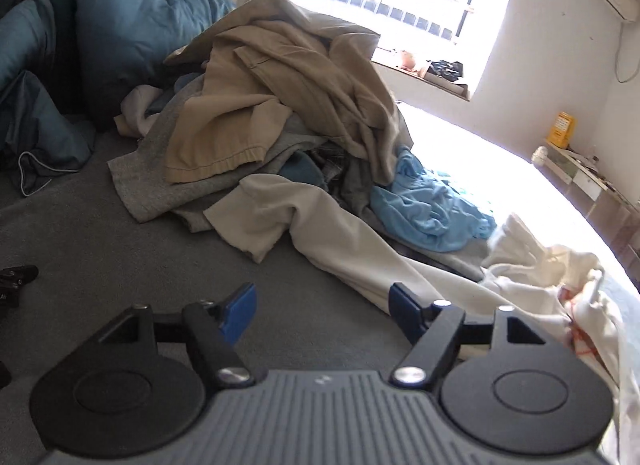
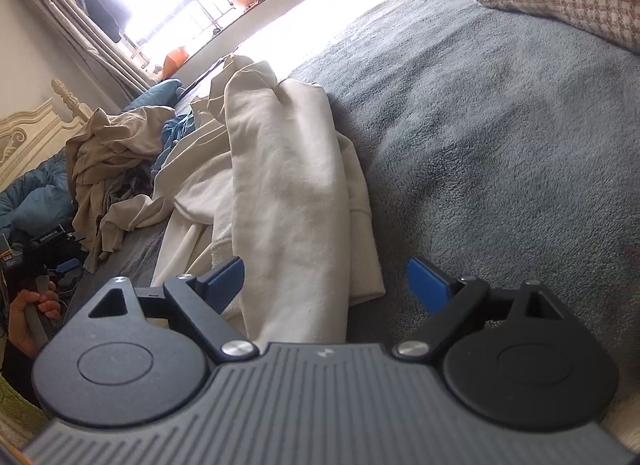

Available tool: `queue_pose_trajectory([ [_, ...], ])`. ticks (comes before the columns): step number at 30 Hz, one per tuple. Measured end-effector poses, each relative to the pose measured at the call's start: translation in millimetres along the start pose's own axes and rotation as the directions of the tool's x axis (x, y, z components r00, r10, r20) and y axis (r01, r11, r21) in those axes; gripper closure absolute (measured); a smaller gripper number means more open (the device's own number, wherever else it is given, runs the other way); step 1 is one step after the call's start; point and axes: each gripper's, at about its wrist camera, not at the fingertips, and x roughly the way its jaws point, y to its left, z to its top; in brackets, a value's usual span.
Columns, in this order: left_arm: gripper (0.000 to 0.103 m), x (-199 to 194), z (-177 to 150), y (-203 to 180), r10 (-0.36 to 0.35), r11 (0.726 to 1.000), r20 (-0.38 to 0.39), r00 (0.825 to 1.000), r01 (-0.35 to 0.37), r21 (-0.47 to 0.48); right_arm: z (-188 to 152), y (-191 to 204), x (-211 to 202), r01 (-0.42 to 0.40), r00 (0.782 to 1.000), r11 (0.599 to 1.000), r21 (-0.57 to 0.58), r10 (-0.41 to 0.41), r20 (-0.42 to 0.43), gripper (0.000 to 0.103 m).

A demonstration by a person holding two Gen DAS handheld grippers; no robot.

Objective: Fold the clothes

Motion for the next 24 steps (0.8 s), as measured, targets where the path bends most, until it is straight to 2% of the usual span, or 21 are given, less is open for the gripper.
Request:
queue_pose_trajectory([
  [2,0.023,-25,-24,-11,-0.085,0.996,-0.027,0.996,0.086,0.024,-5,5,-8,-0.013,1.0,1.0,-0.027,0.013,-0.009,0.014],
  [4,0.023,-43,-48,-23,-0.174,0.984,-0.07,0.982,0.177,0.037,-12,12,-14,-0.024,0.999,0.998,-0.065,0.022,-0.034,0.014],
  [8,0.023,-68,-105,-58,-0.325,0.938,-0.172,0.93,0.341,0.07,-33,26,-15,-0.018,0.995,0.986,-0.167,0.001,-0.104,0.013],
  [11,0.023,-78,-136,-88,-0.389,0.897,-0.214,0.896,0.421,0.133,-47,32,-8,-0.006,0.99,0.971,-0.238,-0.028,-0.136,0.013],
  [13,0.023,-78,-150,-105,-0.396,0.885,-0.238,0.887,0.438,0.161,-55,36,-4,0.018,0.991,0.956,-0.291,-0.056,-0.125,0.017],
  [15,0.023,-76,-163,-120,-0.395,0.876,-0.26,0.881,0.447,0.184,-56,39,-3,0.058,0.991,0.938,-0.343,-0.095,-0.093,0.054],
  [16,0.023,-76,-168,-126,-0.386,0.875,-0.264,0.884,0.442,0.197,-55,40,-5,0.068,0.992,0.932,-0.356,-0.102,-0.077,0.063],
  [17,0.023,-76,-172,-129,-0.373,0.878,-0.263,0.89,0.43,0.211,-51,39,-10,0.056,0.994,0.938,-0.343,-0.083,-0.065,0.083],
  [18,0.023,-76,-175,-132,-0.359,0.88,-0.261,0.896,0.418,0.225,-46,38,-18,0.048,0.997,0.944,-0.325,-0.066,-0.046,0.089],
  [20,0.023,-73,-176,-134,-0.352,0.882,-0.261,0.899,0.412,0.23,-34,36,-34,0.044,0.999,0.95,-0.309,-0.044,0.008,0.092],
  [24,0.025,-66,-175,-133,-0.348,0.883,-0.263,0.9,0.409,0.23,10,36,-64,0.059,0.991,0.95,-0.307,-0.017,0.136,0.094],
])
